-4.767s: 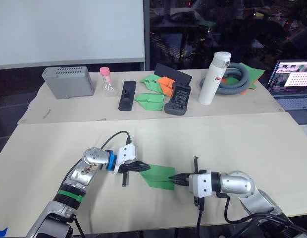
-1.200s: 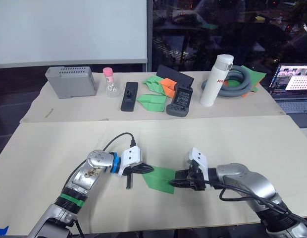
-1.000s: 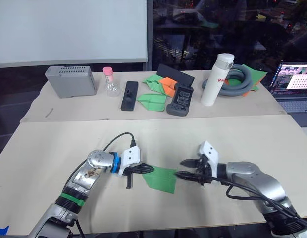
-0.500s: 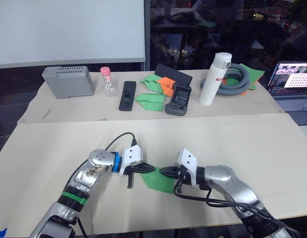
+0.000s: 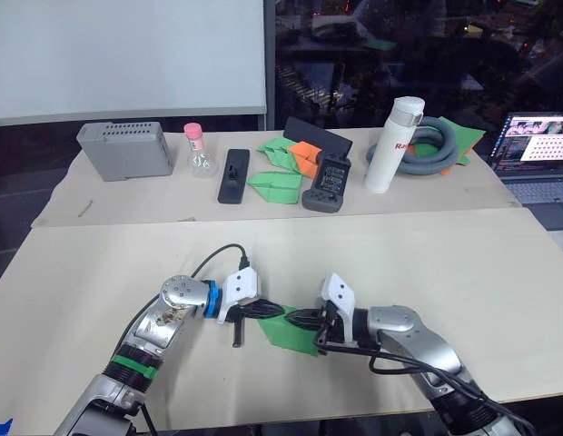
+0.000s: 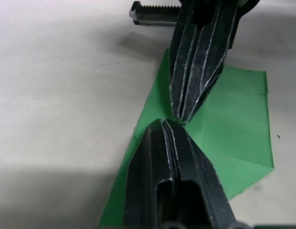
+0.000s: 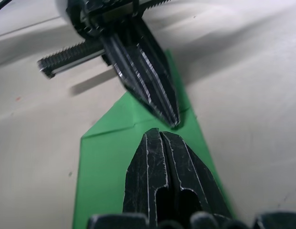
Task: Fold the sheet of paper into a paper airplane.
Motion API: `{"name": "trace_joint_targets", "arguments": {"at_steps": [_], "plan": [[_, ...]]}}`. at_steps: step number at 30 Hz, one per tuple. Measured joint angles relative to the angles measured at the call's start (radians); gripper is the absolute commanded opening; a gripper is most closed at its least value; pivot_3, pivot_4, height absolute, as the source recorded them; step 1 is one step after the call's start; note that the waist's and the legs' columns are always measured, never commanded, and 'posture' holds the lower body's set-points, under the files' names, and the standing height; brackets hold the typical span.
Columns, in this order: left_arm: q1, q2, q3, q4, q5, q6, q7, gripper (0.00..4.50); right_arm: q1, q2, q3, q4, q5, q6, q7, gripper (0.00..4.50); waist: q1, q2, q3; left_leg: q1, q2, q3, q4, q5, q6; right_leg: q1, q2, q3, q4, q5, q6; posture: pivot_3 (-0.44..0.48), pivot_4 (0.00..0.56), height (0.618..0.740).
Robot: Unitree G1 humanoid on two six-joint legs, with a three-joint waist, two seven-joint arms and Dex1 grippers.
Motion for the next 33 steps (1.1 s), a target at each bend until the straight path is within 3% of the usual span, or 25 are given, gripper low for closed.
{"name": "trace_joint_targets", "arguments": {"at_steps": [19, 28, 33], "plan": [[-0.031, -0.015, -0.015, 0.048, 0.001, -0.026, -0.024, 0.0, 0.127, -0.215, -0.092, -0.041, -0.005, -0.138, 0.05, 0.02, 0.012, 0.0, 0.0, 0.001, 0.0, 0.0, 0.001, -0.001, 0.001, 0.003, 0.0, 0.0, -0.001, 0.0, 0.0, 0.0, 0.15, 0.74], [-0.012, -0.007, -0.013, 0.019, -0.001, -0.025, -0.031, 0.0, 0.076, -0.161, -0.194, -0.105, 0.082, -0.159, 0.067, 0.02, 0.007, 0.001, 0.001, -0.001, 0.0, 0.0, 0.001, 0.0, 0.001, 0.0, 0.001, 0.0, -0.001, 0.0, 0.0, 0.0, 0.15, 0.74], [0.004, -0.003, -0.009, -0.008, -0.002, -0.006, -0.027, 0.0, 0.039, -0.142, -0.112, -0.092, 0.013, -0.171, 0.066, 0.02, 0.002, 0.001, 0.001, -0.001, 0.0, 0.0, 0.001, 0.0, 0.001, 0.0, 0.001, 0.0, -0.001, 0.0, 0.0, 0.0, 0.15, 0.74]]}}
